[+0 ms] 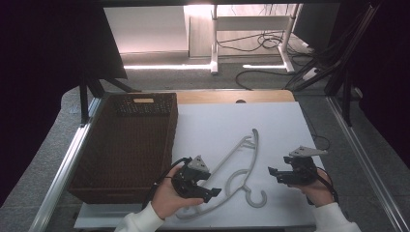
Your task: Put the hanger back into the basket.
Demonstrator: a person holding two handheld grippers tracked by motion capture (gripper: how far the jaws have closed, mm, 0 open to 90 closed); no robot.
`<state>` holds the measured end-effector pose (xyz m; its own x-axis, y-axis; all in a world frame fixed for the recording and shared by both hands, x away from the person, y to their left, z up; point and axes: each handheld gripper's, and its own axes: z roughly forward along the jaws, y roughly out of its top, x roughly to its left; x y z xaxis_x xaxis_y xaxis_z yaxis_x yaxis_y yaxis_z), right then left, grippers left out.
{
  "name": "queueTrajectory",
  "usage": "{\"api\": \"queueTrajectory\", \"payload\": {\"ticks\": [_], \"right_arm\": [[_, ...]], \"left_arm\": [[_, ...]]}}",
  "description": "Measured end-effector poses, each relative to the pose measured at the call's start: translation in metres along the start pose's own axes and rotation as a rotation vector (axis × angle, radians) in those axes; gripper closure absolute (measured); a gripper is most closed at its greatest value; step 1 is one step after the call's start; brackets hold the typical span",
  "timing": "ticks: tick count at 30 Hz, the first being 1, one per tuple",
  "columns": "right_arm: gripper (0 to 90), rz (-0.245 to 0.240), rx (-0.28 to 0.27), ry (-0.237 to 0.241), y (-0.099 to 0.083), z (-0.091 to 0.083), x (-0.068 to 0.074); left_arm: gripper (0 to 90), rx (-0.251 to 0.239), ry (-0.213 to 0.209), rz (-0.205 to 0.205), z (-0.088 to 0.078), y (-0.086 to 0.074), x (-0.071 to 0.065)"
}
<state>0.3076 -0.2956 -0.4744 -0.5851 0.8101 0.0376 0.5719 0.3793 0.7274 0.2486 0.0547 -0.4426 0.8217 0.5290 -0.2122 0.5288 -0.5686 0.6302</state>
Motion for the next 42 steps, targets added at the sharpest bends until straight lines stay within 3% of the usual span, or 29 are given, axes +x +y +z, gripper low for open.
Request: {"api": "queueTrajectory", "payload": {"ticks": [10,18,32,39,42], "right_arm": [[23.1,0.001,0.011,0.0,-0.001,0.002,-0.001],[22.9,0.001,0.014,0.0,-0.002,0.003,-0.002],[22.7,0.004,0.026,-0.01,-0.004,0.004,-0.003],[22.6,0.005,0.027,-0.015,-0.004,0.004,-0.004],[22.6,0.006,0.024,-0.016,-0.004,0.004,-0.005]], "left_arm": [[38.9,0.158,-0.017,0.03,0.036,-0.001,-0.01],[44.1,0.207,-0.025,0.029,0.055,-0.004,-0.014],[58.6,0.284,-0.016,0.049,0.073,-0.01,-0.013],[66.0,0.31,-0.001,0.063,0.079,-0.008,-0.016],[70.7,0.321,0.029,0.073,0.082,-0.009,-0.019]]}}
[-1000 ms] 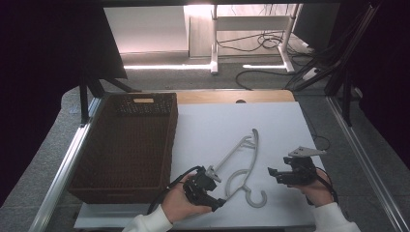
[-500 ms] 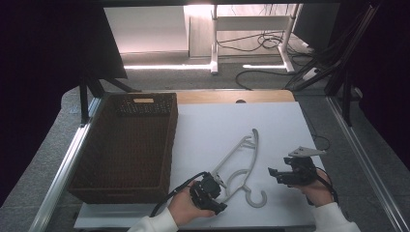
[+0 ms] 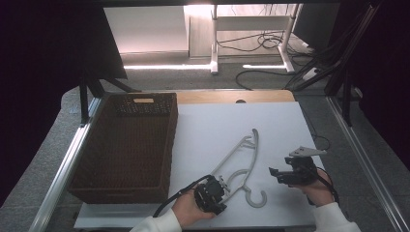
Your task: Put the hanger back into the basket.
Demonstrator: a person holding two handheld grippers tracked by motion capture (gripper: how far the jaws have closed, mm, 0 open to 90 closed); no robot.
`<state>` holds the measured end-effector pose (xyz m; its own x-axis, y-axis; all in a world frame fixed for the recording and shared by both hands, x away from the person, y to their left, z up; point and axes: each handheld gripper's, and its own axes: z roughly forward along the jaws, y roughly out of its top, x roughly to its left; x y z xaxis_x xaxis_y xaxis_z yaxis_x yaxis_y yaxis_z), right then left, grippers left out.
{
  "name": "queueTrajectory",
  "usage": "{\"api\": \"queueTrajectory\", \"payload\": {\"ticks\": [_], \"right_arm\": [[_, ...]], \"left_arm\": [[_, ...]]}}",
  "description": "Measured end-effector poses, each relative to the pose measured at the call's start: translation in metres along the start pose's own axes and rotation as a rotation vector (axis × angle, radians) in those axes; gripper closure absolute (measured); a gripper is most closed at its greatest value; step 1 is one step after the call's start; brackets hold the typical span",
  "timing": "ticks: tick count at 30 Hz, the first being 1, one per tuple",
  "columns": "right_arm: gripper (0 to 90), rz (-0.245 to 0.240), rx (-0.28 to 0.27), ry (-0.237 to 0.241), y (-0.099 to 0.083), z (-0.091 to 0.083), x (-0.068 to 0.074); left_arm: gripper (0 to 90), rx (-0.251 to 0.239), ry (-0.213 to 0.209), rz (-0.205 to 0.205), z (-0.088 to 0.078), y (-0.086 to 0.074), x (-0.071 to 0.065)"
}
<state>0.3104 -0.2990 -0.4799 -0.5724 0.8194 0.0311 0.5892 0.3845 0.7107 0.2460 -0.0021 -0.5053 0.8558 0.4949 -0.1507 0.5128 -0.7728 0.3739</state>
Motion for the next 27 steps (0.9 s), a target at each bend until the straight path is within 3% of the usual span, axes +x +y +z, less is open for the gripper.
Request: {"api": "queueTrajectory", "payload": {"ticks": [3,9,18,27], "right_arm": [[22.5,0.0,0.0,0.0,0.0,0.0,0.0],[22.5,-0.001,0.003,-0.006,0.0,0.0,0.0],[22.4,-0.001,0.0,-0.011,0.0,-0.002,-0.002],[22.4,0.039,-0.03,-0.04,0.0,-0.01,-0.014]], "left_arm": [[78.0,0.004,0.023,-0.001,0.0,0.001,0.0],[80.5,0.006,0.037,-0.006,0.0,0.001,-0.002],[82.2,-0.032,-0.012,-0.022,-0.007,0.001,0.005],[82.3,-0.146,-0.07,-0.078,-0.034,0.0,0.016]]}}
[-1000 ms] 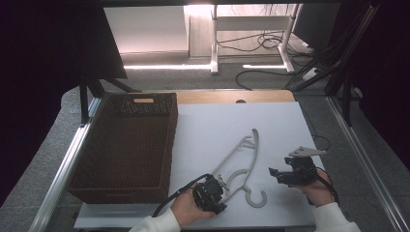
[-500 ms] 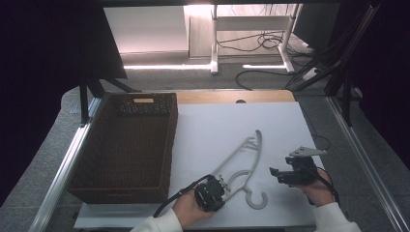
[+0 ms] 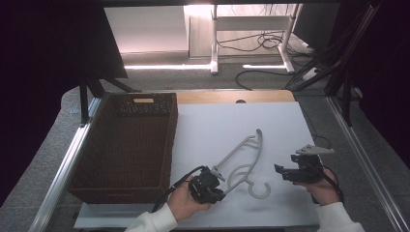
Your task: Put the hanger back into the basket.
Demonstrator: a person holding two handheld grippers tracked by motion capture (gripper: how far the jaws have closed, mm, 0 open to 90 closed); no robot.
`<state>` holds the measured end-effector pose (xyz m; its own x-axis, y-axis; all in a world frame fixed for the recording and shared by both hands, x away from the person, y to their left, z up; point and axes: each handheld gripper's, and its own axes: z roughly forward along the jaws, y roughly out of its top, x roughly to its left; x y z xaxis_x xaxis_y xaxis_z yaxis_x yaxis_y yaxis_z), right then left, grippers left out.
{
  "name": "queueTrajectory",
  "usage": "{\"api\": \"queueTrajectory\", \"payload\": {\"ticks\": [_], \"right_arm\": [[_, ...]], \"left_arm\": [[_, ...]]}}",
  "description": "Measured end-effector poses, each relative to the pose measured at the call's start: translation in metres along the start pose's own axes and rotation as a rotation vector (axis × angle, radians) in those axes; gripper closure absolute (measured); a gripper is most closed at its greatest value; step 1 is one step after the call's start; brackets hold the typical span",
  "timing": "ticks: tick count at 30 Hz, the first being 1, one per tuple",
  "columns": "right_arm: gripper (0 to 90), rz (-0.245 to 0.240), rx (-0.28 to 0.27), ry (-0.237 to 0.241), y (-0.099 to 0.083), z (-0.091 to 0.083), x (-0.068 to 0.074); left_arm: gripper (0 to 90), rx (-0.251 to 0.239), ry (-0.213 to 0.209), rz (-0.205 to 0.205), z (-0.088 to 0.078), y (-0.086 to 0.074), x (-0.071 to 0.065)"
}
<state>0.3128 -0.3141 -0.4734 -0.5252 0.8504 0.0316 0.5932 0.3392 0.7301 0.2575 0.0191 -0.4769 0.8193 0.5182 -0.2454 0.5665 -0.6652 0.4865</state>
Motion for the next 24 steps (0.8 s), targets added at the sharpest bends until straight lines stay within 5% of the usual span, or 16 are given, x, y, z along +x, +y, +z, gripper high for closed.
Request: {"api": "queueTrajectory", "payload": {"ticks": [7,24], "right_arm": [[22.5,0.035,-0.008,-0.034,-0.002,-0.003,-0.011],[22.5,0.049,0.003,-0.054,-0.005,-0.002,-0.016]], "left_arm": [[82.5,-0.107,-0.052,-0.042,-0.027,0.001,0.012],[82.7,-0.253,-0.116,-0.111,-0.068,0.001,0.038]]}}
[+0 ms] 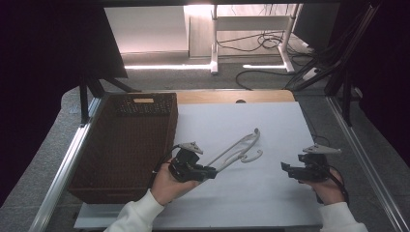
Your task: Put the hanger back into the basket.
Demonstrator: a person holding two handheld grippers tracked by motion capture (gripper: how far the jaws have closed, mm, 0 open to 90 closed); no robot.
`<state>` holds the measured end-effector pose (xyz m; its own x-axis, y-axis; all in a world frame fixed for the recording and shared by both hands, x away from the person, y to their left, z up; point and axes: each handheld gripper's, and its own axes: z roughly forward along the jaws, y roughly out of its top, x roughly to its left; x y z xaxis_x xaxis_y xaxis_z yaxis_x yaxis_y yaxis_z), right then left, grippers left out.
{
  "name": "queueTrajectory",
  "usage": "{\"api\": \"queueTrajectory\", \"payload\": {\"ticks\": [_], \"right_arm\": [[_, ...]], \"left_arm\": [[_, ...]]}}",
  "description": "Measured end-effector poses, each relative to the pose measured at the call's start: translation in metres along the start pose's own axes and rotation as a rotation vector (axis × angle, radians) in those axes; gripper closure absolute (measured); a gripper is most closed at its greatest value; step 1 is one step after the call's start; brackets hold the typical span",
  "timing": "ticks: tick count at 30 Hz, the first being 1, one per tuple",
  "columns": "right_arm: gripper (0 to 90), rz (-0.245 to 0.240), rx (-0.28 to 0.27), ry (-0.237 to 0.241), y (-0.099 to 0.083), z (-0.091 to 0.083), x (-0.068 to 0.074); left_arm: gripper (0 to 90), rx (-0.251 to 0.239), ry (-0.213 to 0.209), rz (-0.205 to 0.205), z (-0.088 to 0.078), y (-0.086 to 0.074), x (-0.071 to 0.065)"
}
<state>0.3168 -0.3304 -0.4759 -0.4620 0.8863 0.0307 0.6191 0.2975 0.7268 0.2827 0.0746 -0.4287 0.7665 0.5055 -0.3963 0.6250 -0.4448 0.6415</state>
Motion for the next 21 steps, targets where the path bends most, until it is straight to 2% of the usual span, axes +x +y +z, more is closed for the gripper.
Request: {"api": "queueTrajectory", "payload": {"ticks": [7,16,21], "right_arm": [[22.4,0.0,0.002,-0.001,0.0,0.0,0.0],[22.4,-0.002,0.003,-0.003,0.0,0.001,0.0],[22.4,-0.002,0.003,-0.006,0.0,0.0,-0.001]], "left_arm": [[82.8,-0.058,-0.017,-0.025,-0.016,0.005,0.007],[82.8,-0.105,-0.02,-0.027,-0.032,0.01,0.009],[82.8,-0.134,-0.009,-0.025,-0.048,0.015,0.012]]}}
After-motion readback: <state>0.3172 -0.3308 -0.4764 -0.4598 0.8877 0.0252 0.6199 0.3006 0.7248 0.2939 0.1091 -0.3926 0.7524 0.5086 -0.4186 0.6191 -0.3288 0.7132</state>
